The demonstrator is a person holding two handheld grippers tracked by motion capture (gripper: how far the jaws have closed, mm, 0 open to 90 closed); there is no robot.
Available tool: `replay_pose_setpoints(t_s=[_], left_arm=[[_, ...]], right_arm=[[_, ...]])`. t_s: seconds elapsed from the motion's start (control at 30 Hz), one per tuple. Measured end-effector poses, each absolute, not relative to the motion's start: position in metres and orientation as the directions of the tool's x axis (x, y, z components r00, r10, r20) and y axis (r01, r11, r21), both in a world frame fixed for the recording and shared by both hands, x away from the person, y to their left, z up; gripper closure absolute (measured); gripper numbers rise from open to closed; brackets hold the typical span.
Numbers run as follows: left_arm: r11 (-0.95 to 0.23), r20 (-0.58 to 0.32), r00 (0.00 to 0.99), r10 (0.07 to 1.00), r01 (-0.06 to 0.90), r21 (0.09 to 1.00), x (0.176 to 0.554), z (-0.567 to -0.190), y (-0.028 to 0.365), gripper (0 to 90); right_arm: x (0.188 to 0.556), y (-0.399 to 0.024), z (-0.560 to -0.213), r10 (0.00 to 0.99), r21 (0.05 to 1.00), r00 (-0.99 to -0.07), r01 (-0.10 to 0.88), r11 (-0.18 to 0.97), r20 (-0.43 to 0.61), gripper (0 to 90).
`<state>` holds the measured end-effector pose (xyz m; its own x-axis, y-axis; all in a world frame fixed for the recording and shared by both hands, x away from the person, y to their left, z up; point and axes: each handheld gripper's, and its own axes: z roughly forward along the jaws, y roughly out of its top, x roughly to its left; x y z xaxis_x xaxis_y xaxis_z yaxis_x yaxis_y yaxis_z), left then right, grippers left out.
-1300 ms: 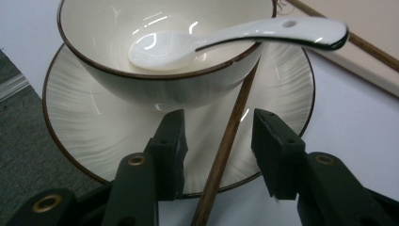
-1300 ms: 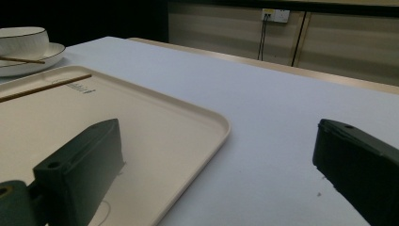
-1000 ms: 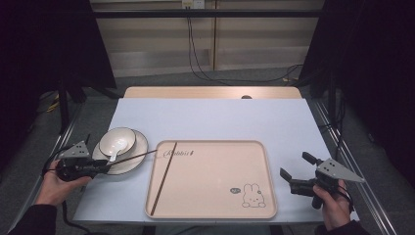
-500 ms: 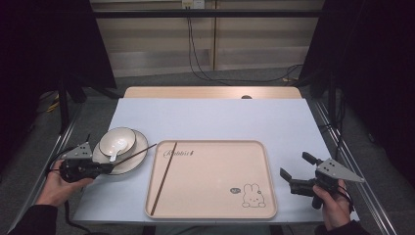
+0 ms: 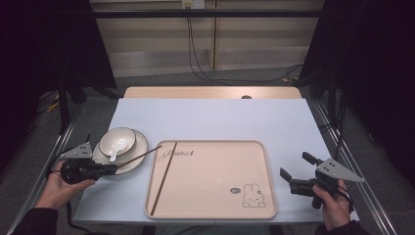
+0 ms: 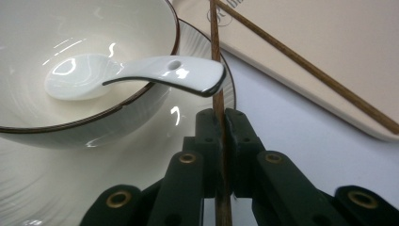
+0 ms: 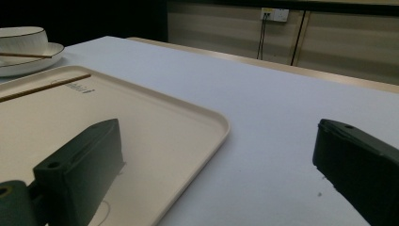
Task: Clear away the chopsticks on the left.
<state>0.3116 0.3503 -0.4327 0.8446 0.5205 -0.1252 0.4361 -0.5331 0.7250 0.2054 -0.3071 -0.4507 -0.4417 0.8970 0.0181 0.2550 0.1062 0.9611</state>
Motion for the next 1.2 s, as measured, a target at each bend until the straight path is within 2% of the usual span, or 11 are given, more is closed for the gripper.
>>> replay_pose_setpoints(t_s=[0.37,0.97,1.2], left_arm=[[-0.447,-0.230,0.791,0.566,0.530,0.721,0.298,-0.431,0.340,85.1],[-0.379,-0.282,0.754,0.593,0.570,0.729,0.268,-0.415,0.300,85.0],[-0.329,-0.291,0.712,0.639,0.595,0.733,0.256,-0.412,0.286,85.1]], right_arm=[[0.205,-0.307,-0.451,0.894,0.961,-0.447,0.256,0.109,0.017,1.7],[0.205,-0.307,-0.450,0.894,0.962,-0.447,0.251,0.109,0.015,1.8],[0.205,-0.306,-0.450,0.894,0.961,-0.449,0.253,0.109,0.016,1.8]])
